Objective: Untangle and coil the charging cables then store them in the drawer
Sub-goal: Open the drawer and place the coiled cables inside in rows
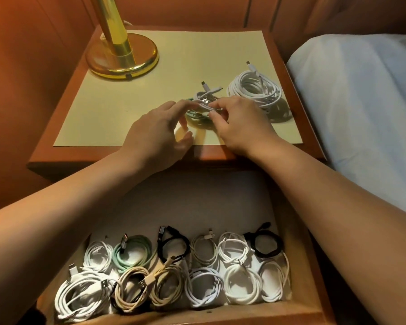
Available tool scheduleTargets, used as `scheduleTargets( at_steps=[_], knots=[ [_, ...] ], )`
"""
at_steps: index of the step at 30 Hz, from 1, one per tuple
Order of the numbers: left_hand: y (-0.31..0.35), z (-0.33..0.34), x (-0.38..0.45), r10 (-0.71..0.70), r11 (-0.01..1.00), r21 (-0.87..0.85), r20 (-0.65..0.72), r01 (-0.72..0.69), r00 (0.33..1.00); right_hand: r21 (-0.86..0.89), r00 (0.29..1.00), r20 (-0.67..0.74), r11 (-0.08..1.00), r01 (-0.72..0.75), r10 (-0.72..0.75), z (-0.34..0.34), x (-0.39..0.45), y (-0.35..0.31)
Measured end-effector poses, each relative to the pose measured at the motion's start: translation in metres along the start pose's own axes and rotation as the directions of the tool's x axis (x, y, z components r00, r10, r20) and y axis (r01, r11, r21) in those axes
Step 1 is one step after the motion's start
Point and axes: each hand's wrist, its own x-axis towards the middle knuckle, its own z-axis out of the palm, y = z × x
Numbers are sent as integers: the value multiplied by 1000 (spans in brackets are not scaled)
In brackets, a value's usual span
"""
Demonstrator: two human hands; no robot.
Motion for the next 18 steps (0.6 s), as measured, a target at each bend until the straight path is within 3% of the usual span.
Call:
scheduleTargets(
  at_steps=[7, 11, 15, 18],
  knots=[
    [-3, 6, 4, -55, 998, 4, -33, 56, 998, 160, 997, -55, 986, -36, 46, 1, 2, 4],
    [-5, 5, 6, -79, 995, 71, 37, 77, 996, 246, 991, -131, 969, 11, 22, -2, -1, 3],
    [-7, -1, 6, -19, 1000, 8, 4, 19, 1000, 286, 980, -199, 955, 81, -24, -14, -3, -3],
    [-10, -5, 5, 27, 1000, -8, -28, -27, 999, 278, 987, -146, 954, 112, -73, -24, -9, -6]
  ],
)
